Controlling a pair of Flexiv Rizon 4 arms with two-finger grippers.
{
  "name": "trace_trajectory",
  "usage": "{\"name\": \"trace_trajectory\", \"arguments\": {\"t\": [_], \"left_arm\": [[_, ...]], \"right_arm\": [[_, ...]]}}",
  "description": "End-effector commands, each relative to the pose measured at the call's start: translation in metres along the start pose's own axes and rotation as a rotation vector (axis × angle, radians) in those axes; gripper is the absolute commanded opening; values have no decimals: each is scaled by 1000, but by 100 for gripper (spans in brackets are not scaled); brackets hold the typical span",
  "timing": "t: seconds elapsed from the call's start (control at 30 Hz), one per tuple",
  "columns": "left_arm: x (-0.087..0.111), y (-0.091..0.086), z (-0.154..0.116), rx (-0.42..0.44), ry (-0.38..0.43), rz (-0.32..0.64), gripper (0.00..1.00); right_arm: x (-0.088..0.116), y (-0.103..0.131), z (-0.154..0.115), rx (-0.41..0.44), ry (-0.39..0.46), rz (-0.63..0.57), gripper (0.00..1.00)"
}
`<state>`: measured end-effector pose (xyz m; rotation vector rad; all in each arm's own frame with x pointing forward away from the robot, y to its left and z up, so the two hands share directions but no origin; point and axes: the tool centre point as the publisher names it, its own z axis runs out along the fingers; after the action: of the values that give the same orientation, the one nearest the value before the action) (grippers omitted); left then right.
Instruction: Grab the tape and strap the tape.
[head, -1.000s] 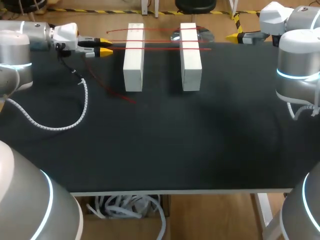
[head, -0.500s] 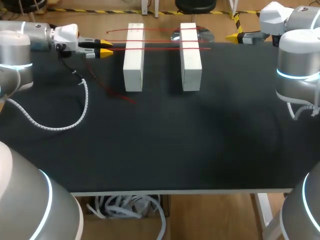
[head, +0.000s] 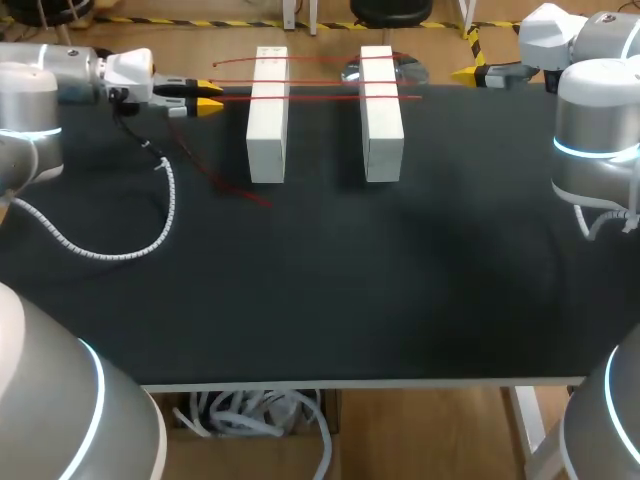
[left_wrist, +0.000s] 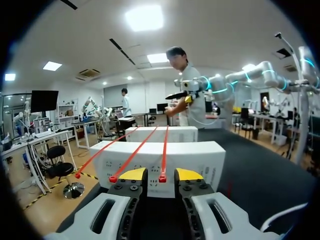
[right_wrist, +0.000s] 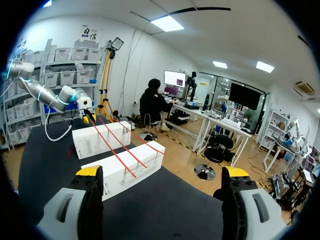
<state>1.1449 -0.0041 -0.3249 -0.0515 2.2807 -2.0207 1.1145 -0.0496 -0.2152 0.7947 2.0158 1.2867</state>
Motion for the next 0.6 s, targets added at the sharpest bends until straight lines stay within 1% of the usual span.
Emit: {"name": "trace_trajectory", "arguments": {"t": [0.03,0.27,0.6], "left_arm": [[-2,-2,-3,1,-3,-2,24],[-4,-1,-5,-6,-10,4,24],[1,-3,-8,-8,-11,3,24]], "right_arm": [[0,0,0,-1,1,0,100],[0,0,0,-1,1,0,100],[0,0,0,-1,1,0,100]]}}
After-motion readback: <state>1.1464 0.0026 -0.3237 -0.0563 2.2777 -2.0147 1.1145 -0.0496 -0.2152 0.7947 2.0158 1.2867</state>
